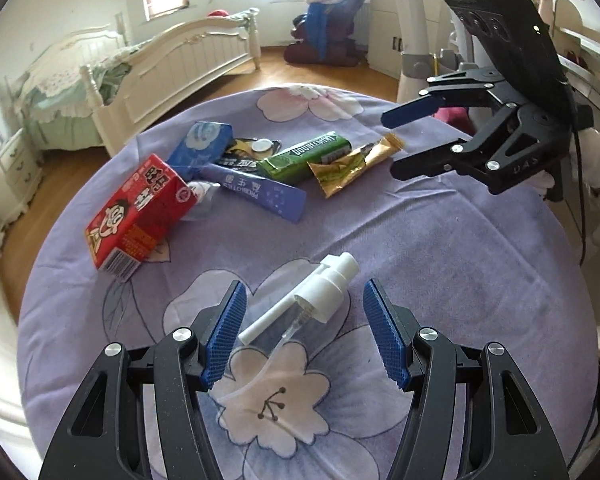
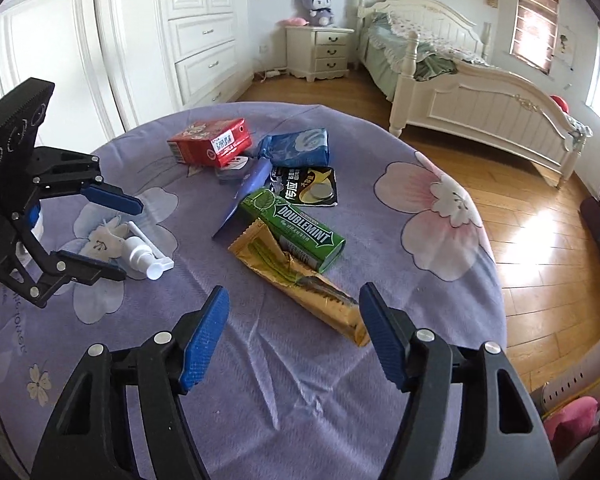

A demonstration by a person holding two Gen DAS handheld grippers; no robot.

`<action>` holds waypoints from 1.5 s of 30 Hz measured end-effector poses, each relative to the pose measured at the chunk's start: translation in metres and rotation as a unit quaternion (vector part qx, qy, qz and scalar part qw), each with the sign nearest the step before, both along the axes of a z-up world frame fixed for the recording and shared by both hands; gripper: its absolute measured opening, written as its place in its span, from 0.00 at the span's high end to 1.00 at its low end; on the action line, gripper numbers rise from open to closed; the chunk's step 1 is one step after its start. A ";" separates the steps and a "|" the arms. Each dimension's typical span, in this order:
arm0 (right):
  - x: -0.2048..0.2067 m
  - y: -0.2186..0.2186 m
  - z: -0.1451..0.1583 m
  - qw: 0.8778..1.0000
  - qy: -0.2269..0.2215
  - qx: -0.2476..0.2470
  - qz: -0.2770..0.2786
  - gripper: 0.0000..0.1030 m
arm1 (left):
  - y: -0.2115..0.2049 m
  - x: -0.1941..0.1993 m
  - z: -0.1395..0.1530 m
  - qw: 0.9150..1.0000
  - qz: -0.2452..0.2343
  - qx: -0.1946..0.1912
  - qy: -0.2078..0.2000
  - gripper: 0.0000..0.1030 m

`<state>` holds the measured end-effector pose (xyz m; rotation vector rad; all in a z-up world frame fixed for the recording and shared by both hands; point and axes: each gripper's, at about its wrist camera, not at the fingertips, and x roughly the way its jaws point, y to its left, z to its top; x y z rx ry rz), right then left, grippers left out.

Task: Collect trash
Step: 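Grasp the gold wrapper with the right tool while the left grasps the spray bottle, then carry gold wrapper and spray bottle over the black bin and release both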

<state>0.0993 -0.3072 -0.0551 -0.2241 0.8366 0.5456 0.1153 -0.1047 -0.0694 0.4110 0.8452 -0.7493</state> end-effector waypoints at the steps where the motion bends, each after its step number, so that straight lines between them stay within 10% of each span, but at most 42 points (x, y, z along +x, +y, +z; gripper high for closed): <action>1: 0.006 0.000 -0.003 1.000 0.007 -0.001 0.005 0.35 | -0.001 0.002 -0.002 1.000 -0.004 0.002 0.003 0.40; 8: 0.037 -0.003 -0.020 0.998 0.052 -0.006 0.017 0.48 | -0.004 0.017 -0.010 1.000 -0.005 0.002 0.015 0.68; 17: 0.015 -0.005 -0.020 0.998 0.059 0.009 -0.019 0.92 | -0.001 0.024 -0.008 0.999 0.044 -0.020 0.017 0.71; 34: -0.107 -0.027 0.000 0.973 0.023 0.189 -0.131 0.92 | 0.018 -0.013 0.020 0.989 0.124 -0.079 0.001 0.75; 45: -0.150 -0.104 0.017 0.946 -0.083 0.187 -0.250 0.92 | -0.092 -0.049 0.073 0.987 0.047 -0.152 -0.028 0.75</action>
